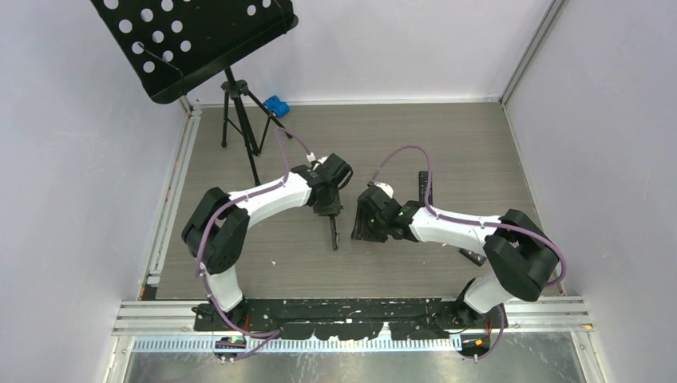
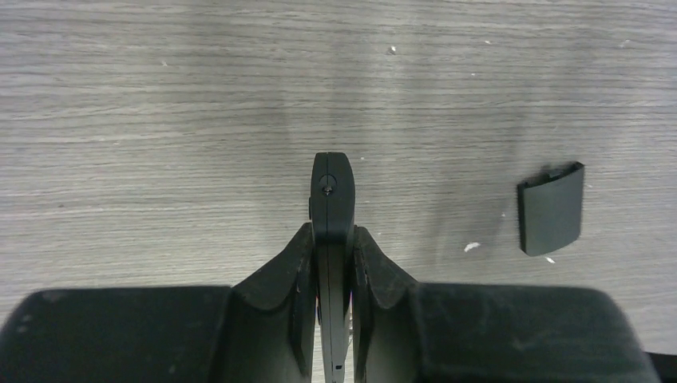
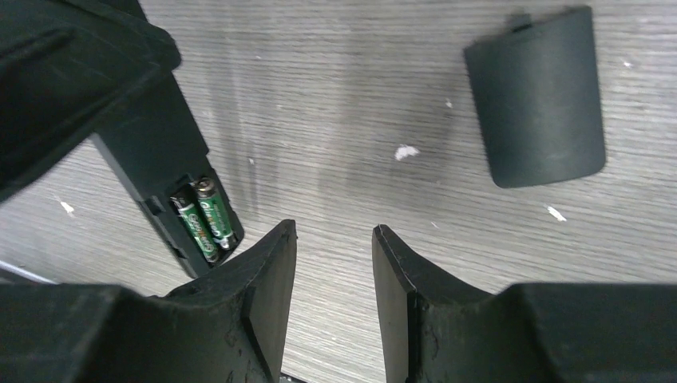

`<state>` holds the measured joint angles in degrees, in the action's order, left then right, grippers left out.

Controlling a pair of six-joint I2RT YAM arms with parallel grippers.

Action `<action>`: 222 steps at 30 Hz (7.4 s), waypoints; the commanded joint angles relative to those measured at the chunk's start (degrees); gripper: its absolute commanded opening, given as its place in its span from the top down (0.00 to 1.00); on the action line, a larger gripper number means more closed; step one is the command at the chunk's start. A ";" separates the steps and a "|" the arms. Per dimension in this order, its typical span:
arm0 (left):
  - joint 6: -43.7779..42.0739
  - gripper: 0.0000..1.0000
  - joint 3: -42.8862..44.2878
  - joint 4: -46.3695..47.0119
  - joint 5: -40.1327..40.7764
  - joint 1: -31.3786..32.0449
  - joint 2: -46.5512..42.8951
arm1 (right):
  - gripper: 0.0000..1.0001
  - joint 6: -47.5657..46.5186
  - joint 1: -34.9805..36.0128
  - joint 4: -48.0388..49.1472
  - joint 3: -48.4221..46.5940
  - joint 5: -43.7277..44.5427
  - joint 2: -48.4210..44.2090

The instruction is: Load the batteries into the remote control

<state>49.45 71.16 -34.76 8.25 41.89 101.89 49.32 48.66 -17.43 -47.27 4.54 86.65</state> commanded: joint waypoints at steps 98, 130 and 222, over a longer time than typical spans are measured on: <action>13.36 1.00 -25.52 47.17 -47.98 -13.75 -22.85 | 0.68 -4.90 7.99 -22.91 -24.18 0.66 -8.49; 51.06 1.00 -35.88 77.32 -37.40 -14.99 -26.76 | 0.28 19.52 6.97 15.47 4.92 10.00 -36.27; 0.15 1.00 -34.47 42.00 -31.02 -17.10 -42.42 | 0.20 -22.21 -6.91 -19.97 -14.59 6.04 2.67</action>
<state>55.81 36.67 7.46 -23.49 25.10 62.35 35.94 42.30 -32.16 -55.92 13.02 82.72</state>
